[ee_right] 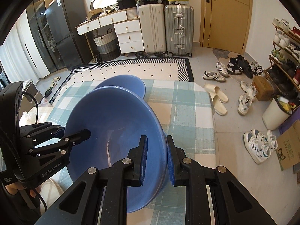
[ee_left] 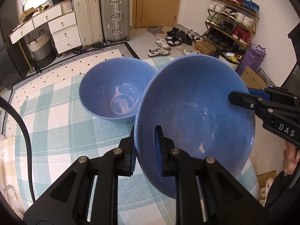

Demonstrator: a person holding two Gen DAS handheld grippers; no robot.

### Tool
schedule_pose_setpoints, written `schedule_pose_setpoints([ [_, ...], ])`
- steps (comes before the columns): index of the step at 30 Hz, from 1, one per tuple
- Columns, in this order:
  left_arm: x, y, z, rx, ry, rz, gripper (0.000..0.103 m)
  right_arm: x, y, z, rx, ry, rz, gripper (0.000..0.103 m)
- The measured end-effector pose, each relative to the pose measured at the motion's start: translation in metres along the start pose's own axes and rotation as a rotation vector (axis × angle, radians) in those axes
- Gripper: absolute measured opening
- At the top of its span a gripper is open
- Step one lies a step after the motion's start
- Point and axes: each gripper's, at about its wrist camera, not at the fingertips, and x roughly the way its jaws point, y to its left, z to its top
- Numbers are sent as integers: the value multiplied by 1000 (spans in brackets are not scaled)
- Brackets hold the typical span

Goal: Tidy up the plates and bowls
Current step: 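Lift and carry the held blue bowls with both grippers, then lower the blue bowls onto the table and open both grippers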

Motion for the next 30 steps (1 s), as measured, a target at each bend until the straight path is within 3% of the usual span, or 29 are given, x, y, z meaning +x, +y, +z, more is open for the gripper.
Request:
schedule_pose_setpoints([
  [13,48,17,-5,2,47,-3,14,32,-4,-12,-4,41,-45,19],
  [30,56,33,-12,-21,50,10,14,42,-16,-19,29,56,-69,23],
])
